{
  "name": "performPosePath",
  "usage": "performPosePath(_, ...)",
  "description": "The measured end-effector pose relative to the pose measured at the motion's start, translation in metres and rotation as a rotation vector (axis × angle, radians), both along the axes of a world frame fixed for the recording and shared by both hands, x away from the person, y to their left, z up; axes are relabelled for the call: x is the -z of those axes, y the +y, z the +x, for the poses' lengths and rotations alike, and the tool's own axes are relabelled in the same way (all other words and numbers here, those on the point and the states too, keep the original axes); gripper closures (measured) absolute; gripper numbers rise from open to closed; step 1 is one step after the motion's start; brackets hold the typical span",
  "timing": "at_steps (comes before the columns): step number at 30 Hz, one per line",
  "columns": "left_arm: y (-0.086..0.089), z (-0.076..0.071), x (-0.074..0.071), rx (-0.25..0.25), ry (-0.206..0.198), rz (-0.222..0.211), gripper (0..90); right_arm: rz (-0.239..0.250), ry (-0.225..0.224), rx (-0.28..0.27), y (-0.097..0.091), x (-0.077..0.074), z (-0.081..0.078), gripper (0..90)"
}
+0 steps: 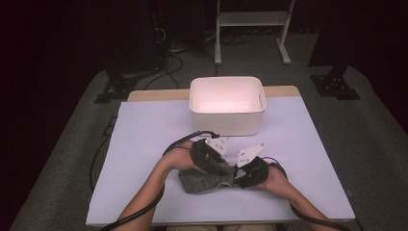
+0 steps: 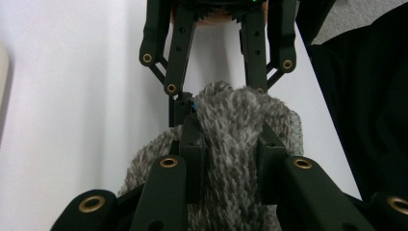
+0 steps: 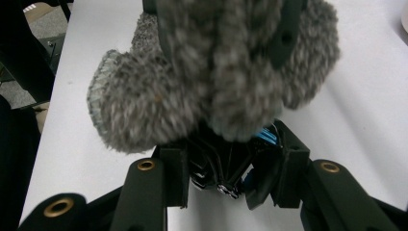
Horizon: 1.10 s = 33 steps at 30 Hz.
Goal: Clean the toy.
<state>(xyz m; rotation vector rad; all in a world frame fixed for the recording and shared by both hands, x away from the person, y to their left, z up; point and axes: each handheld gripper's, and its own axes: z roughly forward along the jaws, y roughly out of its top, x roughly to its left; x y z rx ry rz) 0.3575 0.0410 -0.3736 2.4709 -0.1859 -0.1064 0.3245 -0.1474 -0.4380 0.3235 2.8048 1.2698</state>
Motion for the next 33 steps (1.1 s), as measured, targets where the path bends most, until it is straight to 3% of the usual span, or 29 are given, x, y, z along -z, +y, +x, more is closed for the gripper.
performPosePath(5,0.017,-0.001,0.000,-0.041,0.000,-0.003,71.4,0.000,0.000,-0.002,0.000,0.000,0.000,57.1)
performPosePath(13,0.062,-0.005,0.001,-0.115,-0.002,-0.033,71.4,-0.003,-0.004,-0.006,0.000,0.000,0.001,57.1)
performPosePath(19,0.089,-0.007,0.001,-0.170,-0.006,-0.025,71.3,-0.014,-0.007,-0.013,0.001,-0.001,0.001,57.1)
performPosePath(22,0.101,-0.006,0.004,-0.195,0.012,-0.050,71.1,-0.015,-0.002,-0.016,0.000,-0.001,0.002,57.1)
performPosePath(29,0.111,-0.007,0.012,-0.213,0.027,-0.074,70.4,-0.027,-0.005,-0.020,-0.002,-0.002,0.002,57.1)
performPosePath(33,0.114,-0.006,0.015,-0.221,0.049,-0.112,70.1,-0.040,-0.004,-0.020,-0.008,0.000,0.002,57.3)
